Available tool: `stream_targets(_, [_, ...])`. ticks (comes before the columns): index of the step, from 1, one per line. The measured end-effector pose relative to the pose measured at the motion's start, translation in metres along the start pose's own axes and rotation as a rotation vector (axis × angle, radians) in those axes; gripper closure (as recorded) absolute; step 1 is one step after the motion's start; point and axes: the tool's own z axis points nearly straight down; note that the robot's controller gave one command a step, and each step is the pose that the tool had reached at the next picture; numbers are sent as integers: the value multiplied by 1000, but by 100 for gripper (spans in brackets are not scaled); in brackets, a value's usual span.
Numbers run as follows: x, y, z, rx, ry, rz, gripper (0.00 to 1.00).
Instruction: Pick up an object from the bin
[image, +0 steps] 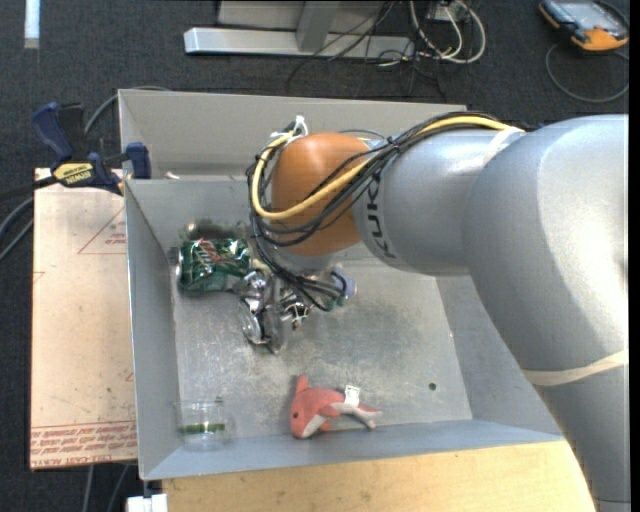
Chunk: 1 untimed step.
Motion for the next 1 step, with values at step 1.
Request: stream_targets(1, [0, 0, 0, 0, 0, 0, 100])
